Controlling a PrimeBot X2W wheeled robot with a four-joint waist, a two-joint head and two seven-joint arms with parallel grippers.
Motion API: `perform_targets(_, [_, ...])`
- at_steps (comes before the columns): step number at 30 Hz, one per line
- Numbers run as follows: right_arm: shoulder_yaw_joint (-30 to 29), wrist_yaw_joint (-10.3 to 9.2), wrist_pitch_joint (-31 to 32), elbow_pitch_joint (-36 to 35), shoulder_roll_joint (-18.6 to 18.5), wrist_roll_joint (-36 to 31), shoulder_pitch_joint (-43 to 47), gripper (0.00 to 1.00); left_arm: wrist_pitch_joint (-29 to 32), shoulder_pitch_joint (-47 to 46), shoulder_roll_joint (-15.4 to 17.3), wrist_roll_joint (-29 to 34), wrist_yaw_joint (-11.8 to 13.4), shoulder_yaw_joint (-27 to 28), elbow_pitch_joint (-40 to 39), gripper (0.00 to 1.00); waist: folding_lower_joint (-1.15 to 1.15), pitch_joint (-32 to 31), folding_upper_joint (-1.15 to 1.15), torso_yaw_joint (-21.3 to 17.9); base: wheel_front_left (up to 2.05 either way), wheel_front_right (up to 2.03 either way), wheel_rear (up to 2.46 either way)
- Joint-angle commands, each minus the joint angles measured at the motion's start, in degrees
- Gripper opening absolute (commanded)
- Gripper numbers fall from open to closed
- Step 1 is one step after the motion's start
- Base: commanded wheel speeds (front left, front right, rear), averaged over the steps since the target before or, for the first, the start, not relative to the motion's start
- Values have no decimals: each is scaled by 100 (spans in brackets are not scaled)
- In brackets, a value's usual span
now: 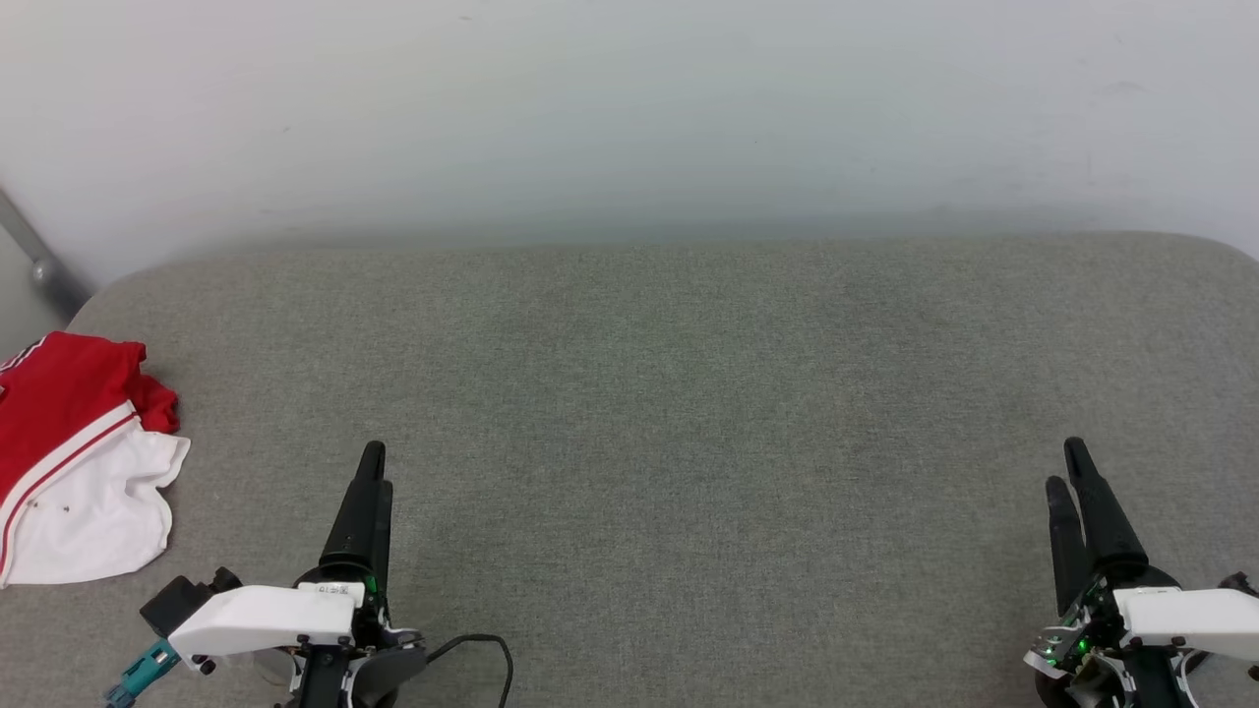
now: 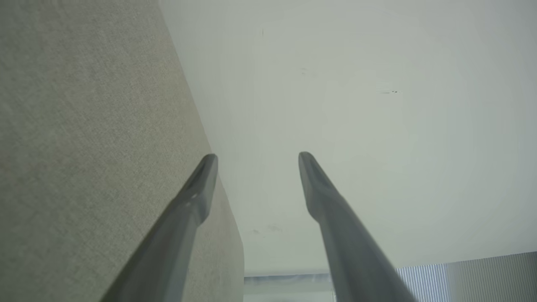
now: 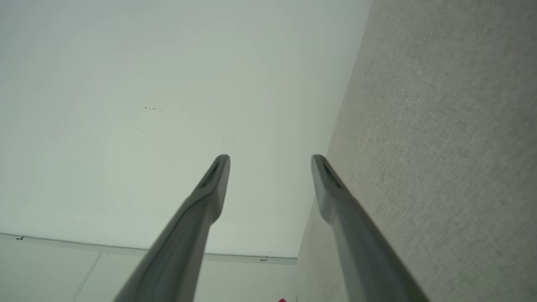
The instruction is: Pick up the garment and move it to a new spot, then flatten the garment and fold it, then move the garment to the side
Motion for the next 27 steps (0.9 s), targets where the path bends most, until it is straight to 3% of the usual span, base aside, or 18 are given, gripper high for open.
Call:
perform_targets(1, [7, 1, -51, -136, -4, -115, -68, 100, -45, -142, 14, 135, -3, -44, -145, 100, 0, 0, 0, 2, 0, 0, 0])
perform_targets(12, [-29, 1, -298, -327, -3, -1514, -17, 100, -292, -111, 51, 1348, -2, -295, -328, 100, 0, -8, 0, 6, 0, 0, 0])
perform_targets(27, [109, 0, -597, -475, -1, -4039, 41, 100, -587, -74, 34, 2887, -2, -381, -424, 100, 0, -1, 0, 12, 0, 0, 0])
